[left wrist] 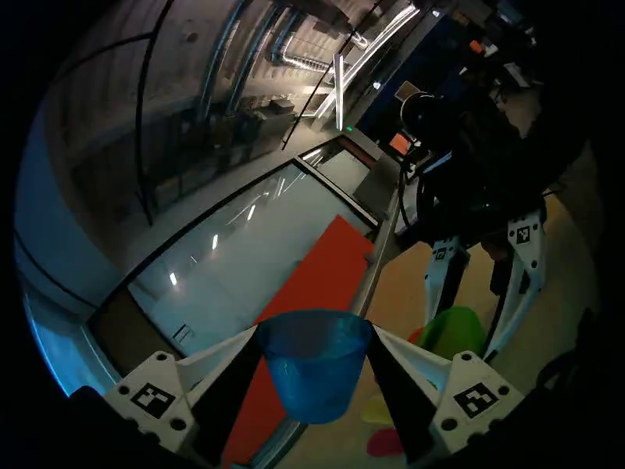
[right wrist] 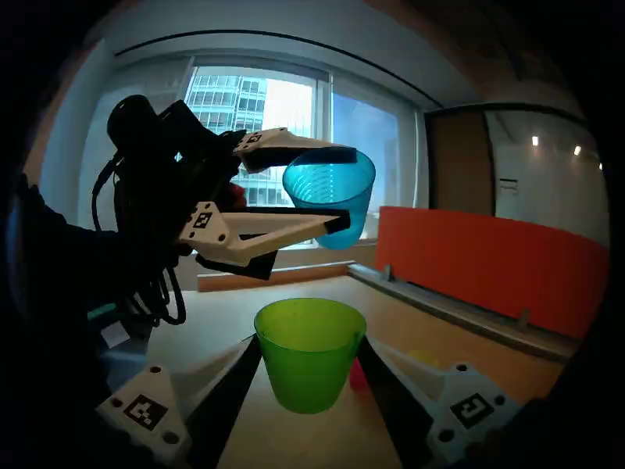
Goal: Pour water
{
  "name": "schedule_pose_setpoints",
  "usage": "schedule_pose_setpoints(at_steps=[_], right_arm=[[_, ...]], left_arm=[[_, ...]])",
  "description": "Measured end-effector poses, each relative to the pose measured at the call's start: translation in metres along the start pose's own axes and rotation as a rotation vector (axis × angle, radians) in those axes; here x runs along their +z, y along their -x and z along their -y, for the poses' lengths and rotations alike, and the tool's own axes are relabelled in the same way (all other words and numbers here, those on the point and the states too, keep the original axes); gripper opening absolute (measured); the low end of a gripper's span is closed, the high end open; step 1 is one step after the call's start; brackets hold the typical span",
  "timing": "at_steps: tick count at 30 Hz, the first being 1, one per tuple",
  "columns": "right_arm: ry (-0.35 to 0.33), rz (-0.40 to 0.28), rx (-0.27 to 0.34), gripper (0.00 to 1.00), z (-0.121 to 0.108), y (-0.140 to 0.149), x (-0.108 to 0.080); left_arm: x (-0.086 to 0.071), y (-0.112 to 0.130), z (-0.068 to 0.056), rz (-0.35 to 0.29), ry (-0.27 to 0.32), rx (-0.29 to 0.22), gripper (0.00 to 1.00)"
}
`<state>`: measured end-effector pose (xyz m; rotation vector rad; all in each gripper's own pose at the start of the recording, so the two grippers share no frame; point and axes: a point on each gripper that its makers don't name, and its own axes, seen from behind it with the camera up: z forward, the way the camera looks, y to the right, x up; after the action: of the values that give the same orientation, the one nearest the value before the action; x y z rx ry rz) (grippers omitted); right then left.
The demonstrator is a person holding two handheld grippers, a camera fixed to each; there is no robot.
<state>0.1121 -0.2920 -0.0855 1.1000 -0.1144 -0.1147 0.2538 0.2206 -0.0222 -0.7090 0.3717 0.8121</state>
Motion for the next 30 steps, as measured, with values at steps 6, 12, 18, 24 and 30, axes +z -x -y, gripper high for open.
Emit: schedule_pose_setpoints(at_steps=[6, 12, 18, 24, 30], right_arm=[[-0.001, 0.0, 0.002, 0.89, -0.001, 0.001, 0.001], [0.001, 0.0, 0.004, 0.89, -0.003, 0.002, 0.002], [0.001, -0.003, 0.008, 0.89, -0.005, 0.001, 0.001], [0.0, -0.005, 0.01, 0.89, -0.005, 0.002, 0.001], [0.002, -0.007, 0.01, 0.89, -0.007, 0.002, 0.001]], left_arm=[[0.004, 0.001, 0.002, 0.005, -0.004, 0.038, 0.88], [0.007, -0.001, 0.003, -0.001, -0.004, 0.06, 0.88], [0.009, -0.002, 0.004, -0.005, -0.004, 0.102, 0.88], [0.011, -0.001, 0.0, -0.002, -0.003, 0.138, 0.88], [0.012, -0.004, 0.002, -0.008, -0.011, 0.173, 0.88]])
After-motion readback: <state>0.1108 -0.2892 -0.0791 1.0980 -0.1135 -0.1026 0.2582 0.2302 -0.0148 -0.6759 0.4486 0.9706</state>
